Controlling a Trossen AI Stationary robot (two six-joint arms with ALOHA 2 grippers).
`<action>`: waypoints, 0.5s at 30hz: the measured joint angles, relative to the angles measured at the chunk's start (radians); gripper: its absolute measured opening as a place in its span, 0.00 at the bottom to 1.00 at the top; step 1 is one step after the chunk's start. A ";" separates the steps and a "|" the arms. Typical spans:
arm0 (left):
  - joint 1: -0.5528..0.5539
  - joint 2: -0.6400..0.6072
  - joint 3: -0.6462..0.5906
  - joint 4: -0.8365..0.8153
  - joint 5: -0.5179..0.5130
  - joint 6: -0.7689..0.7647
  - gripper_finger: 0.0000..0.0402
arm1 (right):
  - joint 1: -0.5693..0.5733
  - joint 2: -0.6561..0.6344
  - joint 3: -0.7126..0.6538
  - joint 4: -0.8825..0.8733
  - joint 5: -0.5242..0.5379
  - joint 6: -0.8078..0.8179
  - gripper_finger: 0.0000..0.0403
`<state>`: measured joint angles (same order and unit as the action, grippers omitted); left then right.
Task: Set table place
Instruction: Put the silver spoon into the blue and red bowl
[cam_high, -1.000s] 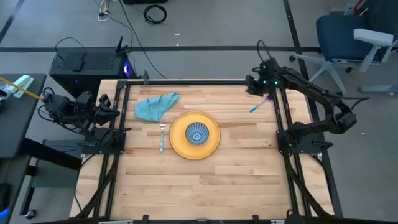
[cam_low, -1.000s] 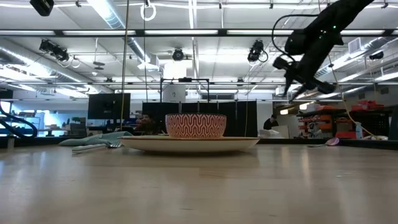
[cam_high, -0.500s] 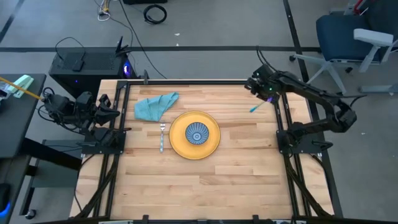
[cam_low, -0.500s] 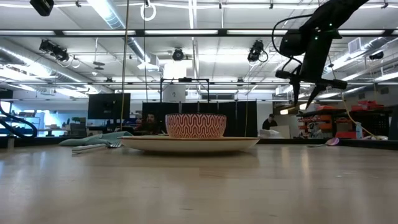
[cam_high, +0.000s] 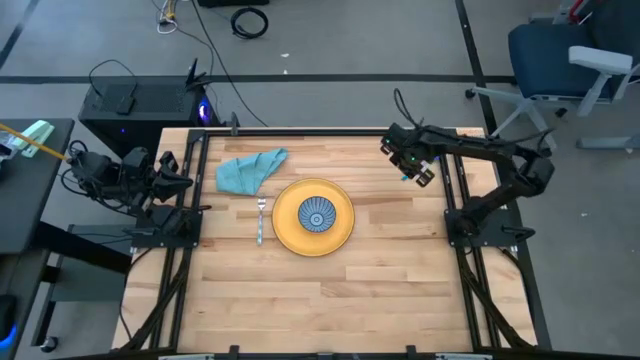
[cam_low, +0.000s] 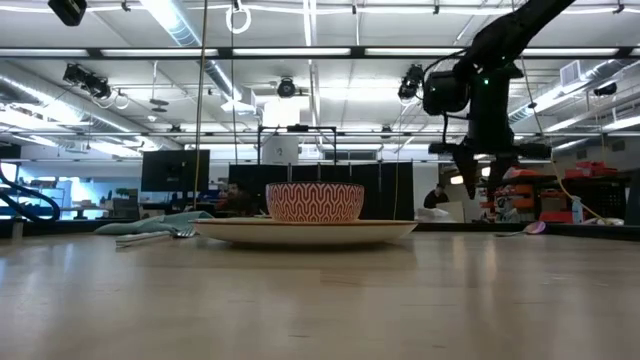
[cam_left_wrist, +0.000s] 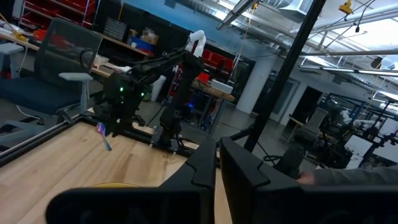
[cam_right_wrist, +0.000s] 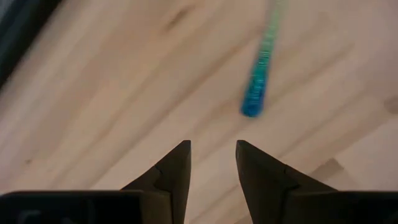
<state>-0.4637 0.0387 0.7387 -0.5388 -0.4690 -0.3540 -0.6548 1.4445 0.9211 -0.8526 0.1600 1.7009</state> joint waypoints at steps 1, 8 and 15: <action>0.000 0.000 0.000 0.000 0.000 -0.001 0.07 | 0.009 0.013 0.000 -0.014 0.000 0.021 0.33; 0.000 0.000 0.000 0.000 0.000 0.000 0.09 | 0.024 0.042 -0.001 -0.100 -0.004 0.159 0.33; 0.000 0.000 0.000 0.000 0.000 0.000 0.10 | 0.006 0.042 -0.084 -0.059 -0.032 0.210 0.33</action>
<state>-0.4637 0.0387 0.7387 -0.5388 -0.4692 -0.3540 -0.6483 1.4860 0.8372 -0.9117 0.1283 1.9113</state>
